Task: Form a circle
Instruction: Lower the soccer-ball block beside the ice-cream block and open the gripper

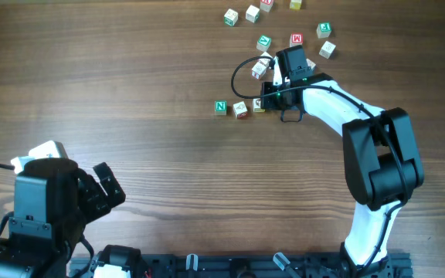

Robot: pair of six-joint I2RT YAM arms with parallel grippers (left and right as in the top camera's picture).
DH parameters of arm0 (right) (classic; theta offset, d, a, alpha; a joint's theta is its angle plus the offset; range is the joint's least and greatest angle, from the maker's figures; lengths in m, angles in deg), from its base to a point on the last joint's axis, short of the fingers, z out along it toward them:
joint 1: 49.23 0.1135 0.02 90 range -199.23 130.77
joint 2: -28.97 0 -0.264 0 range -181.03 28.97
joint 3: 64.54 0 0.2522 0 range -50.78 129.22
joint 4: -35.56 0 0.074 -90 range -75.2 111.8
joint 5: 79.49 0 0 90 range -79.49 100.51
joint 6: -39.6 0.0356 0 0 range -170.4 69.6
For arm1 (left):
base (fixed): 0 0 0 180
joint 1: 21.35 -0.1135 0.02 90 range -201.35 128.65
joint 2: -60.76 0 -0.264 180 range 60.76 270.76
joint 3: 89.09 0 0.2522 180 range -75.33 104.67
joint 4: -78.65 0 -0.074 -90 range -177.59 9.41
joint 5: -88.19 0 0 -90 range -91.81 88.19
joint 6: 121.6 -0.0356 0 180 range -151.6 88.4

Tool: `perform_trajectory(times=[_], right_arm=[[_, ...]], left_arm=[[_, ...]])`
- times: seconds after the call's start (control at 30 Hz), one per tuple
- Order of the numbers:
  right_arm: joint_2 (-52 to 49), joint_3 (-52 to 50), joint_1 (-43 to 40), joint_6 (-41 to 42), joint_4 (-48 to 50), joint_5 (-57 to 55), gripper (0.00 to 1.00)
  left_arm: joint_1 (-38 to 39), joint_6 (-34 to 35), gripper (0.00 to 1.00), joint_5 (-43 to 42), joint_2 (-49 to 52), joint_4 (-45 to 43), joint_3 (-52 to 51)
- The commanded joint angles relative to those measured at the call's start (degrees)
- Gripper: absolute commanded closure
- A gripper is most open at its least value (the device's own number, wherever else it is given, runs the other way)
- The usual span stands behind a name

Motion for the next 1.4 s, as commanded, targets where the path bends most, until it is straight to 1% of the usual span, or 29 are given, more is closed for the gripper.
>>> perform_trajectory(times=[0.0, 0.23, 0.33, 0.43, 0.47, 0.7, 0.8, 0.9, 1.1, 1.27, 1.37], right_arm=[[-1.3, -0.2, 0.4, -0.8, -1.7, 2.4, 0.95], [-1.2, -0.2, 0.4, -0.2, -2.9, 4.6, 0.95], [-1.2, -0.2, 0.4, 3.7, -4.0, 4.3, 0.95], [-1.2, -0.2, 0.4, 12.0, -5.7, -1.8, 0.95], [-1.2, -0.2, 0.4, 12.8, -6.1, -2.7, 0.95], [-1.2, -0.2, 2.1, 12.9, -6.8, -1.9, 0.95], [-1.2, -0.2, 3.4, 13.0, -6.8, -3.4, 0.95], [-1.2, -0.2, 3.6, 15.3, -7.2, -5.6, 0.95], [-1.2, -0.2, 3.6, 15.9, -7.2, -5.6, 0.95], [-1.2, -0.2, 3.7, 15.1, -7.4, -4.9, 0.95], [-1.2, -0.2, 3.7, 12.4, -7.2, -3.0, 0.95]], left_arm=[[-0.3, 0.7, 0.0, 0.9, -0.1, -0.2, -0.3], [-0.3, 0.7, 0.0, 0.9, -0.1, -0.2, -0.3], [-0.3, 0.7, 0.0, 0.9, -0.1, -0.2, -0.3], [-0.3, 0.7, 0.0, 0.9, -0.1, -0.2, -0.3], [-0.3, 0.7, 0.0, 0.9, -0.1, -0.2, -0.3], [-0.3, 0.7, 0.0, 0.9, -0.1, -0.2, -0.3], [-0.3, 0.7, 0.0, 0.9, -0.1, -0.2, -0.3], [-0.3, 0.7, 0.0, 0.9, -0.1, -0.2, -0.3], [-0.3, 0.7, 0.0, 0.9, -0.1, -0.2, -0.3], [-0.3, 0.7, 0.0, 0.9, -0.1, -0.2, -0.3], [-0.3, 0.7, 0.0, 0.9, -0.1, -0.2, -0.3]])
